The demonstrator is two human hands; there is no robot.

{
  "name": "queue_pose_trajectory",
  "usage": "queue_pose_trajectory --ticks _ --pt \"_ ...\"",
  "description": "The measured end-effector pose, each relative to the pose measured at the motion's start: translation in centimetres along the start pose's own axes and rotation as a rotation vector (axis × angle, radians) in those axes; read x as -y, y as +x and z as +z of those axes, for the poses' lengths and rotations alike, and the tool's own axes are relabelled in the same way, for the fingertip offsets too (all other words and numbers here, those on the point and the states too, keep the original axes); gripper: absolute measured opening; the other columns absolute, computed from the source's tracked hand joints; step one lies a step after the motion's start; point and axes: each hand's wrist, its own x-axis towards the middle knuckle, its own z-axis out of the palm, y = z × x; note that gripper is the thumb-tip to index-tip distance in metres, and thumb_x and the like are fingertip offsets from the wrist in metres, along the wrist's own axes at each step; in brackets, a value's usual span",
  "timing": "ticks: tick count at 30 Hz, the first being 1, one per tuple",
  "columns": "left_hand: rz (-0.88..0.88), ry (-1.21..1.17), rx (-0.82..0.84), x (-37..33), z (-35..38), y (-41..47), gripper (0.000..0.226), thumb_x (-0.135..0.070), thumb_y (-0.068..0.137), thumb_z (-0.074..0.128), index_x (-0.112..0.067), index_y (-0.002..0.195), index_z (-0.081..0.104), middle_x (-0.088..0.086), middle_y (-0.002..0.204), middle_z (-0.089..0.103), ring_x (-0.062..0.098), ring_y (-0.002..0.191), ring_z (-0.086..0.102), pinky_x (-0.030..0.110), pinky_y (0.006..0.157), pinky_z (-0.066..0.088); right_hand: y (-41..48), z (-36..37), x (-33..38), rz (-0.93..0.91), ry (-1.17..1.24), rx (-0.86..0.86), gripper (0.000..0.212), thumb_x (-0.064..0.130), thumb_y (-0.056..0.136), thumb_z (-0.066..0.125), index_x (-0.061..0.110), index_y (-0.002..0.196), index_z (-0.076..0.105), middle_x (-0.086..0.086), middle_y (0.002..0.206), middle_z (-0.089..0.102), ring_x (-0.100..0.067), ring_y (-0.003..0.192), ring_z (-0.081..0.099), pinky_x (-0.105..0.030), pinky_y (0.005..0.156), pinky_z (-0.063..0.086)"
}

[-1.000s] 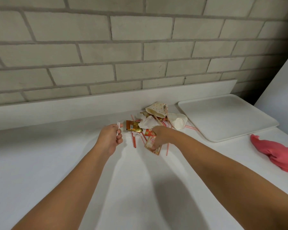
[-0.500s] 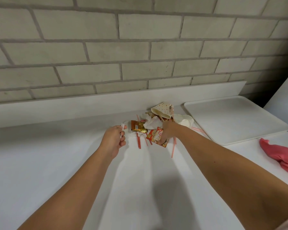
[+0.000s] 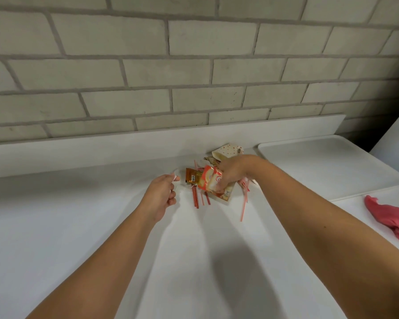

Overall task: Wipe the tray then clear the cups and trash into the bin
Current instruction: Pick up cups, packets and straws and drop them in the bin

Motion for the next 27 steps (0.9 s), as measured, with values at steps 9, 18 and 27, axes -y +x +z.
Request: queue_pose_trajectory --ticks 9,18,27 --pt "0.090 -0.051 0.119 -0.7 0.5 -0.2 0.013 -0.026 0.095 0.052 -0.019 0.098 0.062 -0.002 0.080 0.065 0.009 0.066 0.057 0.020 0.060 0.043 2.0 1.8 2.8 -0.231 0.730 0.009 0.031 0.028 0.094 0.056 0.006 0.117 0.055 -0.010 0.102 0.061 -0.016 0.089 0.054 -0.024 0.071 0.044" --pt "0.055 -0.148 -0.046 -0.2 -2.1 0.3 0.018 -0.026 0.095 0.052 -0.014 0.106 0.058 -0.001 0.082 0.065 0.010 0.068 0.056 0.021 0.056 0.038 6.7 5.5 3.7 0.008 0.101 -0.378 0.081 0.060 0.076 0.063 0.025 0.142 0.030 -0.017 0.141 0.031 -0.037 0.130 0.033 -0.044 0.098 0.042" --pt "0.047 -0.164 -0.061 0.4 -2.9 0.7 0.017 -0.023 0.094 0.052 -0.013 0.107 0.058 0.001 0.084 0.066 0.020 0.084 0.062 0.018 0.050 0.038 6.3 5.0 3.8 0.048 -0.003 -0.457 0.035 0.005 0.092 0.047 0.007 0.126 0.045 -0.016 0.122 0.053 -0.032 0.109 0.055 -0.035 0.073 0.044"
